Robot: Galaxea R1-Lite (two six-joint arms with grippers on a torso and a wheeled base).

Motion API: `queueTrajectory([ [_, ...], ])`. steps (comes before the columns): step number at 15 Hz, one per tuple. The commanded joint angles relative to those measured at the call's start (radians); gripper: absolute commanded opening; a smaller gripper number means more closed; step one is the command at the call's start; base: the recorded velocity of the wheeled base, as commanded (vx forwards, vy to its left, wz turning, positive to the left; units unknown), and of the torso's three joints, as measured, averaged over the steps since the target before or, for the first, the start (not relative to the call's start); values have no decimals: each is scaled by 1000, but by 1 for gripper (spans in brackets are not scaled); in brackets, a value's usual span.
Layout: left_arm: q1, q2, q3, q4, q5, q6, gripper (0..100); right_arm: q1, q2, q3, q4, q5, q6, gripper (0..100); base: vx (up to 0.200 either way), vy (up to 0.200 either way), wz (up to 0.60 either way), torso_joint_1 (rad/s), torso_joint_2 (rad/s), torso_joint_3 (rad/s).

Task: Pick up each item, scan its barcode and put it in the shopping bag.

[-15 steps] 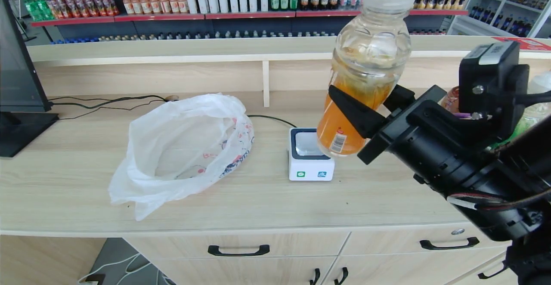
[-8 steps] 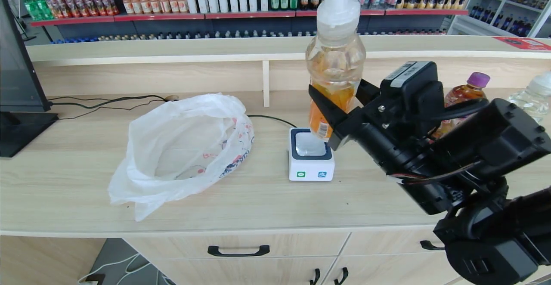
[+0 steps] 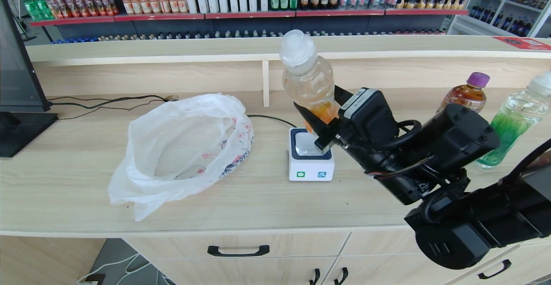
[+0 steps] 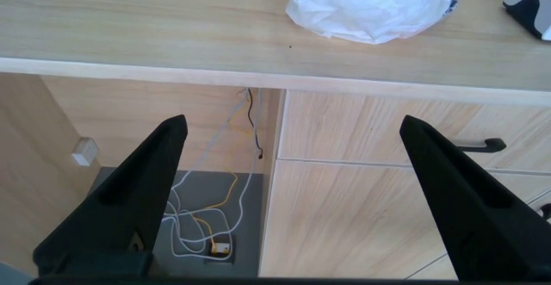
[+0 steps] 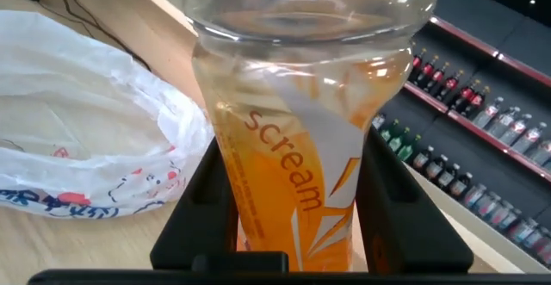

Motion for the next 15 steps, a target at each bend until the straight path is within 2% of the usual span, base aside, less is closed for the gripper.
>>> queueTrajectory([
  [1,0,0,0,0,0,0,100,-17,8,-6,-1,15,-10,0,0,0,0,0,0,0],
  [5,0,0,0,0,0,0,100,-35,40,11,-1,143,-77,0,0,0,0,0,0,0],
  [15,0,0,0,0,0,0,100,-70,114,-66,-1,239,-80,0,0,0,0,0,0,0],
])
